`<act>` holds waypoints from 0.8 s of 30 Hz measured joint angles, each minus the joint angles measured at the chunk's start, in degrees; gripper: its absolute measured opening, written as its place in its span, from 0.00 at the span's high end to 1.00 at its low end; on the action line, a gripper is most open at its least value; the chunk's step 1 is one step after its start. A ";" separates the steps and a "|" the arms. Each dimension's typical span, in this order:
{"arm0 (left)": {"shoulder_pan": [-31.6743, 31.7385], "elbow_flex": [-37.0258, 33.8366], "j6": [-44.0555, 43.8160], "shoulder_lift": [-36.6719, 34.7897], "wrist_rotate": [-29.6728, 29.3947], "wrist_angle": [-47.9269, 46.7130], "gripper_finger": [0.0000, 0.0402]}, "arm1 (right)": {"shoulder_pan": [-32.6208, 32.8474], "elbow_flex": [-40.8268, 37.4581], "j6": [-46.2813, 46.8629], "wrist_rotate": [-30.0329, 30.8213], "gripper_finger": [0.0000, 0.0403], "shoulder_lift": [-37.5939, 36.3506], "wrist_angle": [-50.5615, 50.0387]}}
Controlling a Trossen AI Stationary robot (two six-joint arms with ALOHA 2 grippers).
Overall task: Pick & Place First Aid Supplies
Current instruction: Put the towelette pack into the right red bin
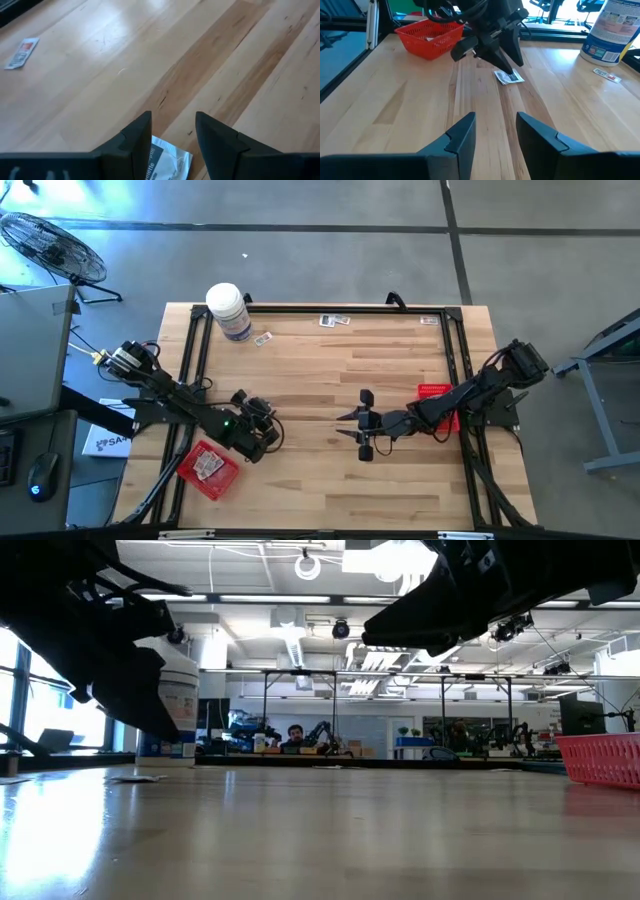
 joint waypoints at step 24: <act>13.49 0.04 -8.47 3.52 13.23 -0.57 0.63 | 0.00 0.00 -0.01 0.00 0.66 0.02 -0.17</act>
